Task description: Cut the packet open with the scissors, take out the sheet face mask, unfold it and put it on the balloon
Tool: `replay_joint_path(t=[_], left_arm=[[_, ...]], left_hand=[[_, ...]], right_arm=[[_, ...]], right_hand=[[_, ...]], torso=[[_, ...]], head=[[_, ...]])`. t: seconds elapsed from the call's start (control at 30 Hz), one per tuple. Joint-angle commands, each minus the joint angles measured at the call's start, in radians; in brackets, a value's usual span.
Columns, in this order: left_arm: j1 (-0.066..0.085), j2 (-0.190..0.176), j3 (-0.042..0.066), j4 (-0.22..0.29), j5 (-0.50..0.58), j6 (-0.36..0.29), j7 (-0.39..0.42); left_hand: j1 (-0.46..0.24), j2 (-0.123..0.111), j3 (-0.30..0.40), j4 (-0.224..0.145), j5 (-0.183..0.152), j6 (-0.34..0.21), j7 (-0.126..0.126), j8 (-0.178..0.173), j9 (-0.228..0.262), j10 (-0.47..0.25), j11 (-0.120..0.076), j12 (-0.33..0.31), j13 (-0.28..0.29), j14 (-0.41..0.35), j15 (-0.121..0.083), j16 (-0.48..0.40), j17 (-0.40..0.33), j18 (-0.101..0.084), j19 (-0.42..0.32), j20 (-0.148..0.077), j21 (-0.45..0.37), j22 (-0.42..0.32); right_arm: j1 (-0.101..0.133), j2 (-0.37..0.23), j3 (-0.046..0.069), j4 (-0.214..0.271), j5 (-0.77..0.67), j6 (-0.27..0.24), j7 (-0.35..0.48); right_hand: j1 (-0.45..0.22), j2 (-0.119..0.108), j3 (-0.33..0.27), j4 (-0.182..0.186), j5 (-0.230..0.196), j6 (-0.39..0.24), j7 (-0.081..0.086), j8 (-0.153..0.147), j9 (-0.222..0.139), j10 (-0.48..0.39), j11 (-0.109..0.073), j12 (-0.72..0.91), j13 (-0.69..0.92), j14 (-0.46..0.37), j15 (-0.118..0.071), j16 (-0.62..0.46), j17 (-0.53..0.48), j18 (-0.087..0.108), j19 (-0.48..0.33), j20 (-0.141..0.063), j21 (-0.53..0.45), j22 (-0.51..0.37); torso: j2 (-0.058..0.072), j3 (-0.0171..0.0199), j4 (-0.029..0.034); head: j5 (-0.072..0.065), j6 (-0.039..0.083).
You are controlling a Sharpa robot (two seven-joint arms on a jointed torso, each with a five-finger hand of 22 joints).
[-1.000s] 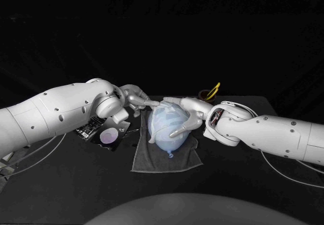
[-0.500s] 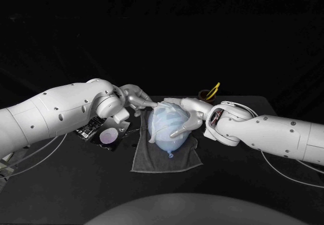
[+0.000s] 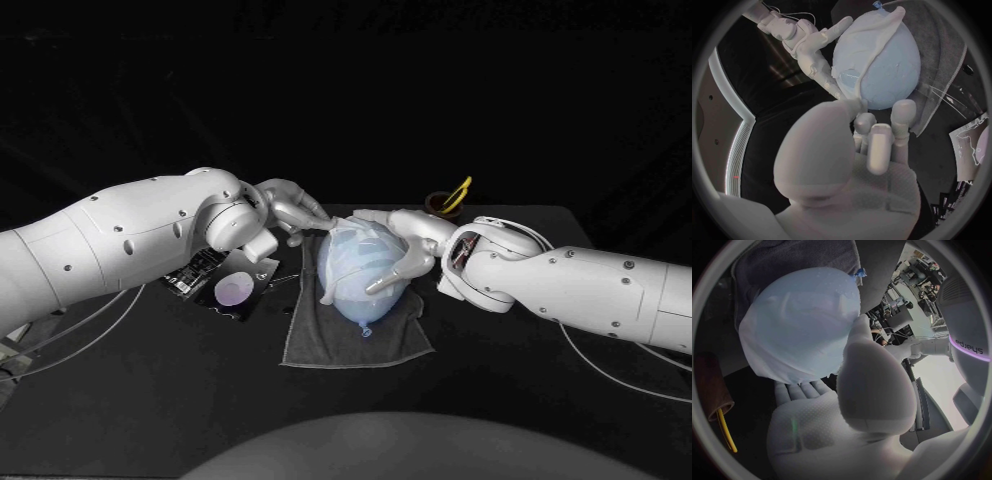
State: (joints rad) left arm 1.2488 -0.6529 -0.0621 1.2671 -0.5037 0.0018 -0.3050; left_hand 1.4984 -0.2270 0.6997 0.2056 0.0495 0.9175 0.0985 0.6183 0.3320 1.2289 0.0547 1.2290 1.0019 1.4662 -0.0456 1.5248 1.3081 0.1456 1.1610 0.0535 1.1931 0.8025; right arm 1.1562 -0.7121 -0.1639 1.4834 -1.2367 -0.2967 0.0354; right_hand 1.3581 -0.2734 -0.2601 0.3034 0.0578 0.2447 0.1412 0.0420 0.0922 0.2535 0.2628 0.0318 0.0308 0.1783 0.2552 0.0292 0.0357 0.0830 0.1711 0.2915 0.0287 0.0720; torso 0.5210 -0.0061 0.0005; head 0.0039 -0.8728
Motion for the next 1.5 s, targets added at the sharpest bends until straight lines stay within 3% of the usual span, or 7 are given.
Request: replay_joint_path(t=[0.03,0.43,0.87,0.93,1.03,1.17,1.5], left_arm=[[0.001,-0.004,0.001,0.002,0.021,-0.05,0.028],[0.0,-0.017,0.0,0.001,0.013,-0.096,0.017],[0.0,-0.021,0.0,-0.001,-0.001,-0.077,-0.016],[0.0,-0.021,0.0,0.001,0.002,-0.058,-0.028],[0.0,-0.019,0.0,0.006,-0.001,-0.037,-0.038],[0.0,-0.009,-0.001,0.008,-0.018,-0.034,-0.041],[-0.003,0.016,-0.005,-0.006,-0.08,-0.03,-0.052]], left_hand=[[-0.101,-0.005,0.131,-0.081,0.048,0.0,-0.008,0.026,0.215,0.061,-0.047,0.005,0.011,0.072,-0.005,0.008,0.14,0.005,0.007,-0.007,0.015,0.013],[-0.241,-0.03,0.21,-0.186,0.259,0.005,-0.023,0.054,0.314,0.084,-0.059,0.013,0.039,0.077,-0.021,0.011,0.152,0.0,0.021,-0.02,0.047,0.044],[-0.265,-0.032,0.217,-0.2,0.29,0.007,-0.027,0.059,0.339,0.09,-0.063,0.016,0.048,0.077,-0.024,0.011,0.154,0.0,0.021,-0.024,0.051,0.046],[-0.284,-0.022,0.2,-0.195,0.273,-0.012,-0.021,0.052,0.352,0.057,-0.058,-0.021,-0.004,0.069,-0.02,0.002,0.128,0.002,0.008,-0.022,0.041,0.03],[-0.401,-0.009,0.03,-0.09,0.236,-0.055,-0.013,0.009,0.341,-0.014,-0.044,-0.087,-0.103,0.054,-0.003,-0.013,0.089,0.01,-0.035,-0.005,-0.009,-0.034],[-0.424,-0.005,-0.17,0.031,0.007,-0.044,-0.003,-0.05,0.306,-0.042,-0.033,-0.095,-0.119,0.048,0.005,-0.015,0.08,0.014,-0.037,0.006,-0.041,-0.068],[-0.38,-0.036,-0.305,0.085,-0.001,-0.035,-0.004,-0.074,0.294,-0.044,-0.034,-0.089,-0.115,0.048,0.004,-0.015,0.08,0.014,-0.03,0.005,-0.05,-0.075]], right_arm=[[-0.004,-0.001,-0.002,0.001,-0.016,0.028,-0.014],[-0.005,-0.004,-0.003,0.005,-0.021,0.026,-0.019],[-0.005,-0.007,-0.003,0.012,-0.024,0.026,-0.024],[-0.005,-0.008,-0.003,0.013,-0.024,0.025,-0.024],[-0.005,-0.009,-0.003,0.015,-0.024,0.026,-0.025],[-0.005,-0.01,-0.003,0.017,-0.024,0.025,-0.025],[-0.006,-0.011,-0.003,0.02,-0.025,0.025,-0.027]], right_hand=[[0.006,0.003,0.006,-0.001,0.001,0.007,0.155,0.005,0.001,0.005,0.003,0.0,0.001,0.0,0.005,-0.003,-0.001,-0.017,-0.001,0.003,0.005,0.0],[0.007,0.003,0.006,-0.001,0.001,0.007,0.155,0.006,0.001,0.005,0.003,0.0,0.001,-0.001,0.005,-0.003,-0.001,-0.017,-0.001,0.003,0.005,0.0],[0.009,0.002,0.006,-0.001,0.001,0.008,0.155,0.006,0.001,0.004,0.003,-0.001,0.001,-0.002,0.006,-0.003,-0.001,-0.017,-0.001,0.003,0.005,0.0],[0.009,0.002,0.006,-0.001,0.001,0.008,0.155,0.006,0.001,0.004,0.003,-0.001,0.001,-0.002,0.006,-0.003,-0.001,-0.017,-0.001,0.003,0.005,0.0],[0.009,0.002,0.006,-0.001,0.001,0.008,0.155,0.006,0.001,0.004,0.003,-0.001,0.001,-0.002,0.006,-0.003,-0.001,-0.017,-0.001,0.003,0.005,0.0],[0.01,0.002,0.005,-0.001,0.001,0.008,0.155,0.006,0.002,0.003,0.003,-0.001,0.001,-0.004,0.006,-0.003,-0.002,-0.017,0.0,0.003,0.005,0.0],[0.01,0.002,0.005,-0.001,0.001,0.008,0.155,0.006,0.002,0.003,0.003,-0.001,0.001,-0.004,0.006,-0.003,-0.002,-0.017,0.0,0.003,0.005,0.0]], torso=[[0.0,0.0005,0.0],[0.001,0.0005,-0.0005],[0.001,0.001,-0.0009],[0.001,0.0005,-0.0007],[0.001,0.0006,-0.0002],[0.0,0.0008,-0.0005],[0.002,0.0011,-0.0017]], head=[[0.003,0.0],[0.004,0.0],[0.003,0.0],[0.001,0.0],[0.002,0.0],[0.003,0.0],[-0.001,0.0]])
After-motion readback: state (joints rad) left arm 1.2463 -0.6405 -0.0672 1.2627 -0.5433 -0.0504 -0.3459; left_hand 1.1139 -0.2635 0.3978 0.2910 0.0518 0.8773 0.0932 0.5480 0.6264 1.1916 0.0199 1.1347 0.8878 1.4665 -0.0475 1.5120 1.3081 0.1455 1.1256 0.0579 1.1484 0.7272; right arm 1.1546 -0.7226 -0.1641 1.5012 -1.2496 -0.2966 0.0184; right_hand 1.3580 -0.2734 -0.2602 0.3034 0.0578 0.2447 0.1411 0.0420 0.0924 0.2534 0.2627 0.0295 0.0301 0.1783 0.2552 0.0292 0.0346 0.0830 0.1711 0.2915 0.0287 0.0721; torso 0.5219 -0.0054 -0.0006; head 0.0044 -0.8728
